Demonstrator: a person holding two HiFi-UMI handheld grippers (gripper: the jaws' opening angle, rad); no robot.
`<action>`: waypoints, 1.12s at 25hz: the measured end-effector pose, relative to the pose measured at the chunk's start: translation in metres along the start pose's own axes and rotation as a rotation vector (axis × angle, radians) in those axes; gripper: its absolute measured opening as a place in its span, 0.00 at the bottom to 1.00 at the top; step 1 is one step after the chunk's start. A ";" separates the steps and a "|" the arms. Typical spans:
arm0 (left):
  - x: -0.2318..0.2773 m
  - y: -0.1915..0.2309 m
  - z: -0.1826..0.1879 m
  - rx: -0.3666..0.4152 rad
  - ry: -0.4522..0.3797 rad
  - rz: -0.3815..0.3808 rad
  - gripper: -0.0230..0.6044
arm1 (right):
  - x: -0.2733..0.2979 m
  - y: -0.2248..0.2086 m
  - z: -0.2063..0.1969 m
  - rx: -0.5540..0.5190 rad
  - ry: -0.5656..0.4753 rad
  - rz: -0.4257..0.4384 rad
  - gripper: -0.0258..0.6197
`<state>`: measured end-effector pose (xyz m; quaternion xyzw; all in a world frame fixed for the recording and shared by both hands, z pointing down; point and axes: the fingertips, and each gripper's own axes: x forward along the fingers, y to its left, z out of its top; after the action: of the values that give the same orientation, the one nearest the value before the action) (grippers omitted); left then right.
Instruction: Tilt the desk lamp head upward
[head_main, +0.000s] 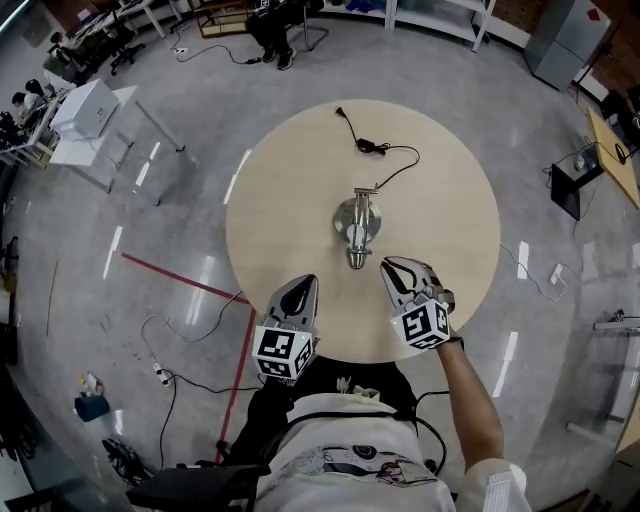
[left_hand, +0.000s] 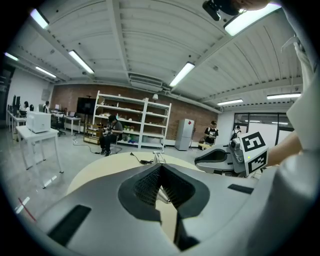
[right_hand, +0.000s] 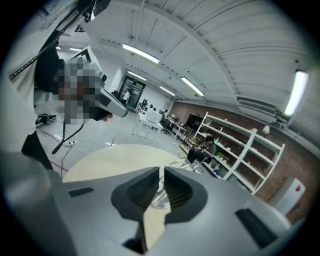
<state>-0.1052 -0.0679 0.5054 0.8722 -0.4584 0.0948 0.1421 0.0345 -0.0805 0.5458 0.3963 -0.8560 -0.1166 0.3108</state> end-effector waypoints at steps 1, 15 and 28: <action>0.003 0.000 0.000 -0.001 0.001 0.008 0.02 | 0.005 -0.002 -0.002 -0.012 0.000 0.015 0.06; 0.022 -0.008 -0.008 -0.024 0.050 0.111 0.02 | 0.073 0.001 -0.041 -0.726 0.023 0.264 0.20; 0.014 0.003 -0.023 -0.058 0.084 0.181 0.02 | 0.103 0.021 -0.058 -1.183 -0.016 0.342 0.32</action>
<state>-0.1008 -0.0725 0.5319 0.8179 -0.5316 0.1302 0.1773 0.0077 -0.1413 0.6458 0.0128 -0.7000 -0.5233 0.4857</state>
